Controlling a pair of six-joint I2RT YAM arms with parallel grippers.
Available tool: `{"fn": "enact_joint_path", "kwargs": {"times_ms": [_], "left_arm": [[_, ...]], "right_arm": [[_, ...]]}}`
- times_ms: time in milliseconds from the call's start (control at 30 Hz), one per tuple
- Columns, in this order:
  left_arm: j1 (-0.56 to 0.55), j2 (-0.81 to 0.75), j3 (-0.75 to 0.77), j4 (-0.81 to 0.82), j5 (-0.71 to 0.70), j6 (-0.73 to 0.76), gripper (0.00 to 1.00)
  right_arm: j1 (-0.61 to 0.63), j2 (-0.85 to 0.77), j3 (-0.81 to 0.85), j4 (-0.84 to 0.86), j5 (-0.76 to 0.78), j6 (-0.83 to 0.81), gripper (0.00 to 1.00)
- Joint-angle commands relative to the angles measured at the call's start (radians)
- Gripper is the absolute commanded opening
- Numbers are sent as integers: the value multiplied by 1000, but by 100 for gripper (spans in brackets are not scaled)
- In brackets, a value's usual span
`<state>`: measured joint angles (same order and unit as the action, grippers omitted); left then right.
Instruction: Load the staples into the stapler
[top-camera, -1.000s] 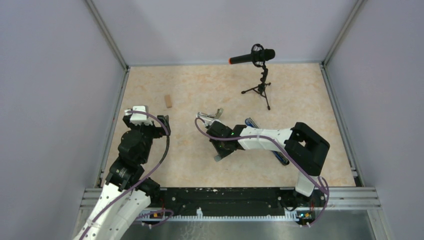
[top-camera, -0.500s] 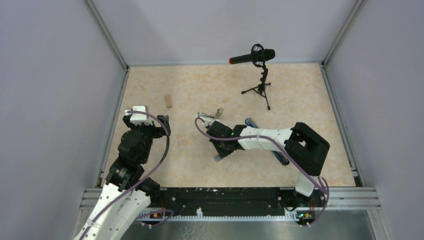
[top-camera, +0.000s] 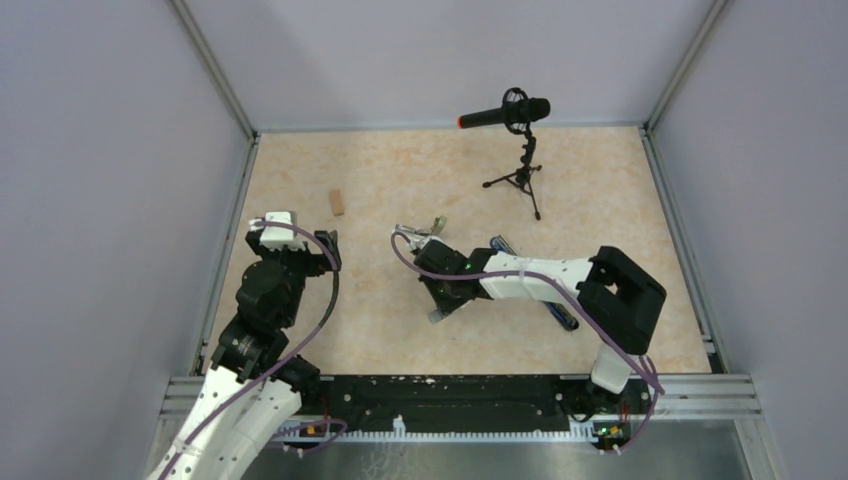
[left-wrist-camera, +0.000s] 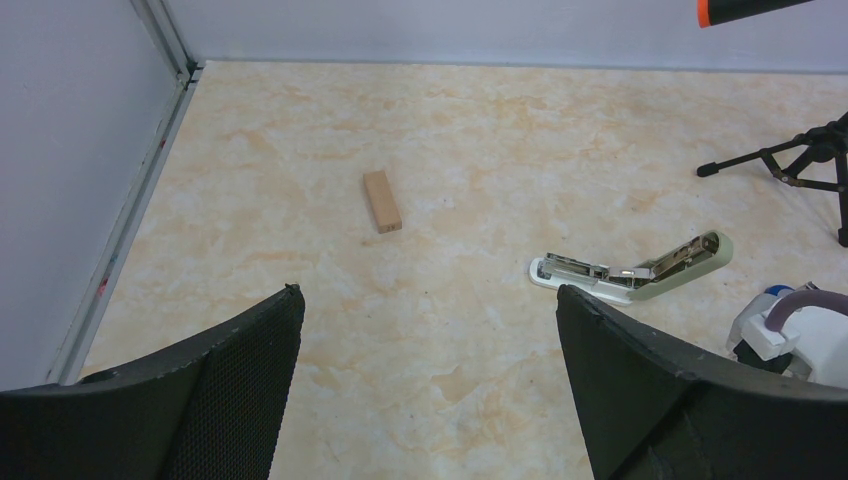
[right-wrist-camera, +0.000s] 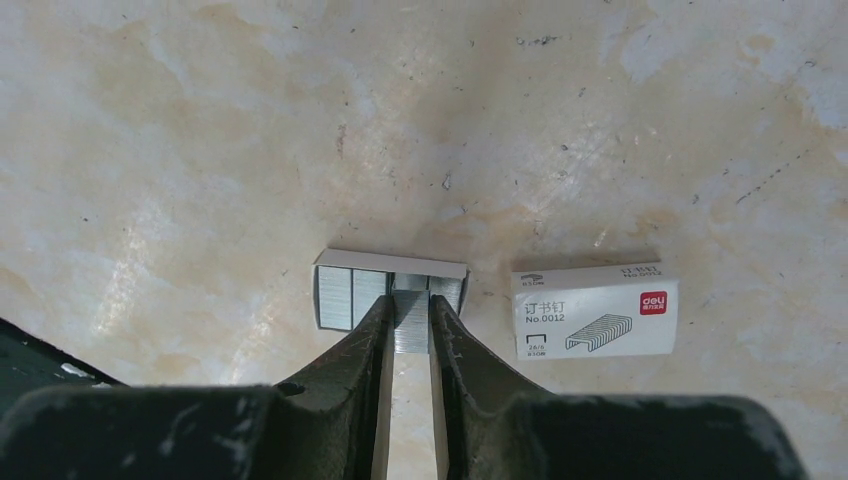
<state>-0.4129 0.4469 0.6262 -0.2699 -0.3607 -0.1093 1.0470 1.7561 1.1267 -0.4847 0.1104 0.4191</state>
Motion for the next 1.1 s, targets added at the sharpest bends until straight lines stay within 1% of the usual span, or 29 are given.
{"fn": "enact_joint_path", "kwargs": {"times_ms": [0, 200, 367, 567, 700, 867, 1067], "left_arm": [[-1, -10, -7, 51, -2, 1, 99], [-1, -13, -6, 49, 1, 2, 99], [-2, -17, -4, 45, 3, 0, 99], [-2, -19, -6, 46, 18, -4, 99], [-3, -15, -5, 48, 26, -6, 99], [-3, -20, -5, 45, 27, -7, 99], [-4, -23, -6, 44, 33, -9, 99]], "right_arm": [[16, -61, 40, -6, -5, -5, 16], [6, -80, 44, -9, -29, -12, 16], [-50, -122, 43, -43, -32, -53, 16], [-192, -227, 28, -81, -22, -137, 16], [-313, -265, 48, -111, -30, -207, 16], [-427, -257, 88, -121, -55, -292, 15], [-510, -185, 131, -123, -90, -383, 15]]}}
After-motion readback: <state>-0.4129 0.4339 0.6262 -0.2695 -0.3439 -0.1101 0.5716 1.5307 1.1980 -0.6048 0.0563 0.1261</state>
